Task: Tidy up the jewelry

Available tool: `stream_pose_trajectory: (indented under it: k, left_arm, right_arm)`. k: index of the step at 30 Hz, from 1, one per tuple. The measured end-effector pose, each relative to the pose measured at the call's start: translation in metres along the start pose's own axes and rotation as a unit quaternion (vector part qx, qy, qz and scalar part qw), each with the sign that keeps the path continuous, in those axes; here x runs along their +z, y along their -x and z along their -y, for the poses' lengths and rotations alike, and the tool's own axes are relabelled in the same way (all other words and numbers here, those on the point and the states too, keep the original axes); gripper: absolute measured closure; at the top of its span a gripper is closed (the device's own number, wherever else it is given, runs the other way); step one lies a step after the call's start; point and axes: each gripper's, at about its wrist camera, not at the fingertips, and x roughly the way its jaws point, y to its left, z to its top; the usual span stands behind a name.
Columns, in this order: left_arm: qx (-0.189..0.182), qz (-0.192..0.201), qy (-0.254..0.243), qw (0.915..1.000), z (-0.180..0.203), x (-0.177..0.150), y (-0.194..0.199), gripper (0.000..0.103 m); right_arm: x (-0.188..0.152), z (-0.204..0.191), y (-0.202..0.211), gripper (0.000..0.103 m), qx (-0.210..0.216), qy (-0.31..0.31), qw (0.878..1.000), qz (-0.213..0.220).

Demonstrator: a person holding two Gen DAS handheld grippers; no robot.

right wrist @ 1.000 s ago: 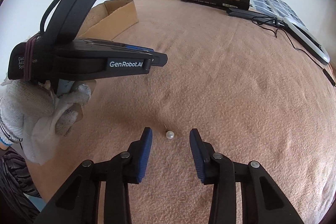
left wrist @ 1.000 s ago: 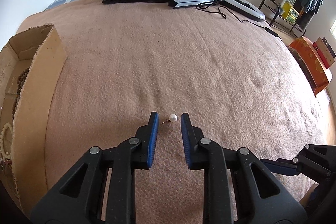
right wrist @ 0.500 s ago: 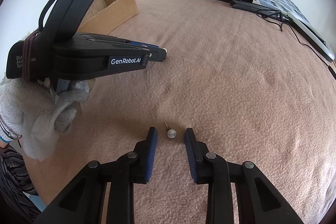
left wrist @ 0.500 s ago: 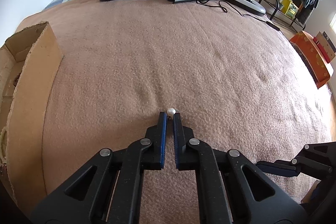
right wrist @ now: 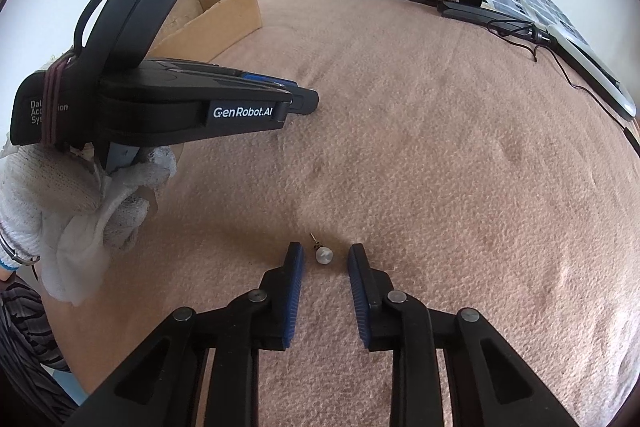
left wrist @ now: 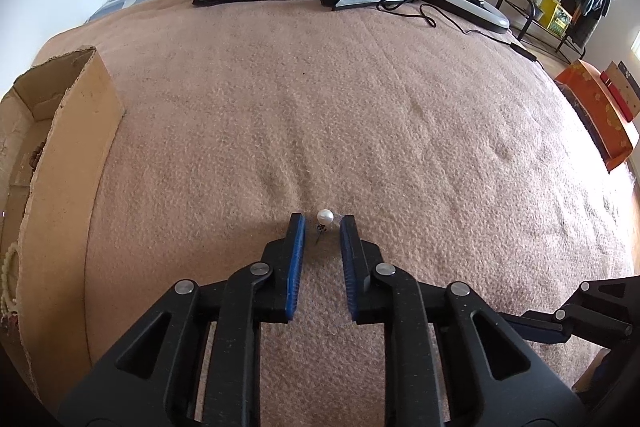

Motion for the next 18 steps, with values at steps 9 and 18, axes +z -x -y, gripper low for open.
stream_pose_trajectory:
  k: [9, 18]
  left_arm:
    - [-0.005, 0.004, 0.005, 1.0000, -0.0020, 0.0038, -0.0054, 0.089]
    - [-0.007, 0.000, 0.007, 1.0000, -0.0040, 0.0039, -0.0061, 0.097]
  right_arm:
    - [0.0003, -0.0011, 0.0003, 0.080, -0.001, 0.000, 1.000, 0.000]
    - [0.0012, -0.0039, 0.0003, 0.094, -0.006, 0.008, 1.000, -0.001]
